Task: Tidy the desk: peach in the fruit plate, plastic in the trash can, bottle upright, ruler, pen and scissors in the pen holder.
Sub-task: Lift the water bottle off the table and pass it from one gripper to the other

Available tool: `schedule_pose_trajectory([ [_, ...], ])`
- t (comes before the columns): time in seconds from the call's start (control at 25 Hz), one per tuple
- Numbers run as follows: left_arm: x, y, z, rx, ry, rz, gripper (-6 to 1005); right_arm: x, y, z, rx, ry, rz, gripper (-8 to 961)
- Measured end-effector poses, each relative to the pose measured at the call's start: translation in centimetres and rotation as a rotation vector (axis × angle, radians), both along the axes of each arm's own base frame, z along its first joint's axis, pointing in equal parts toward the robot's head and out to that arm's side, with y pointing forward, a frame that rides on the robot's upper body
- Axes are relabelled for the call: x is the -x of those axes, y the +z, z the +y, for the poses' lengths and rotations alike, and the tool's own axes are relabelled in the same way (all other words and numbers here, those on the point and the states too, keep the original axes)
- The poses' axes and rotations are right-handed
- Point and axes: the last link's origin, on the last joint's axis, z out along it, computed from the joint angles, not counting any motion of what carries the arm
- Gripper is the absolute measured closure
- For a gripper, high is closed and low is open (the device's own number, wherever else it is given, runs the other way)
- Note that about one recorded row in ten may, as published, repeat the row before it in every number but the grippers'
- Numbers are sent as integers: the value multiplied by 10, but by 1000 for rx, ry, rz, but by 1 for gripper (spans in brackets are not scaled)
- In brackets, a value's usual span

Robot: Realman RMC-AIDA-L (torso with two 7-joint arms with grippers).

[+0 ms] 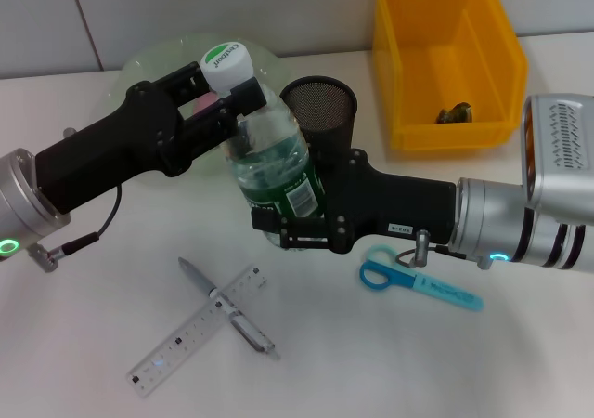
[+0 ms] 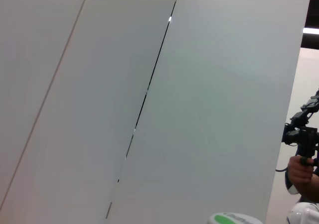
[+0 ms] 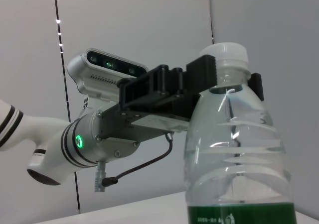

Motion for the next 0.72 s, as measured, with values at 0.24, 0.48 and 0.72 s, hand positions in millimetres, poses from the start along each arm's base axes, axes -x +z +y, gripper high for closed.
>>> schedule_pose_trajectory([
  [0.24,0,0,0,-5,-2,2,432,1,0,0,2,1,0,182],
  [0.48,0,0,0,-6,-1,2,550,1,0,0,5,-1,1,183],
  [0.72,0,0,0,-5,-2,5,551,2,-2,-2,26,23,-12,183],
])
